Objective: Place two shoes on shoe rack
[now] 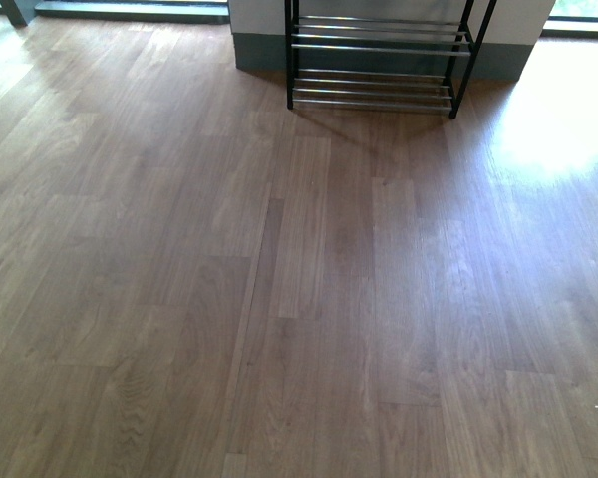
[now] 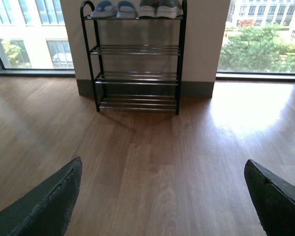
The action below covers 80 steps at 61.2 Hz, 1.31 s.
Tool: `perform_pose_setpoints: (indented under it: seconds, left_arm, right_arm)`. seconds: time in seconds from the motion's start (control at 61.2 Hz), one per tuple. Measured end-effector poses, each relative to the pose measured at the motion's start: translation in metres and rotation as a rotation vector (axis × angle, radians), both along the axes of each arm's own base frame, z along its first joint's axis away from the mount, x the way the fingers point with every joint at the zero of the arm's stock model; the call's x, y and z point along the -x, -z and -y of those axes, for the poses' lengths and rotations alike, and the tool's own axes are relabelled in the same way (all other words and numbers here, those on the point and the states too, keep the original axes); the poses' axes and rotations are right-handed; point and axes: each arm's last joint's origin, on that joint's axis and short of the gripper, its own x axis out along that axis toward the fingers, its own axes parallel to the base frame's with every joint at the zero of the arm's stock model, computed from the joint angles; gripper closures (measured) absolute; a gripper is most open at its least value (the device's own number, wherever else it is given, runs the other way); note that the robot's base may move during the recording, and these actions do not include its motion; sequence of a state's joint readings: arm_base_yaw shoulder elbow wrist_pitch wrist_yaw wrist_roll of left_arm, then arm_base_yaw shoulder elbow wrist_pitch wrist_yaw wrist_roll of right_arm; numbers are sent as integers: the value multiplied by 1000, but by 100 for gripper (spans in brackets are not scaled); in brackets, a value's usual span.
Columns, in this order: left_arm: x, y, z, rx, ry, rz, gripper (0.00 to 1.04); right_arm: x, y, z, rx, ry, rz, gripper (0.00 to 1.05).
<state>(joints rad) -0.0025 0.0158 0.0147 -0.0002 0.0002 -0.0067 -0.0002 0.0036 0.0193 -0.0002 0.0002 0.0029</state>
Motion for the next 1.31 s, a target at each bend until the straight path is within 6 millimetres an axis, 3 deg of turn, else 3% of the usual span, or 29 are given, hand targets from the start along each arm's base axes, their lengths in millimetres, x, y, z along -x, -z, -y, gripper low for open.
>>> perform_pose_setpoints:
  seconds: [1.308]
  left_arm:
    - [0, 0, 0, 0, 0, 0, 9]
  right_arm:
    - [0, 0, 0, 0, 0, 0, 9]
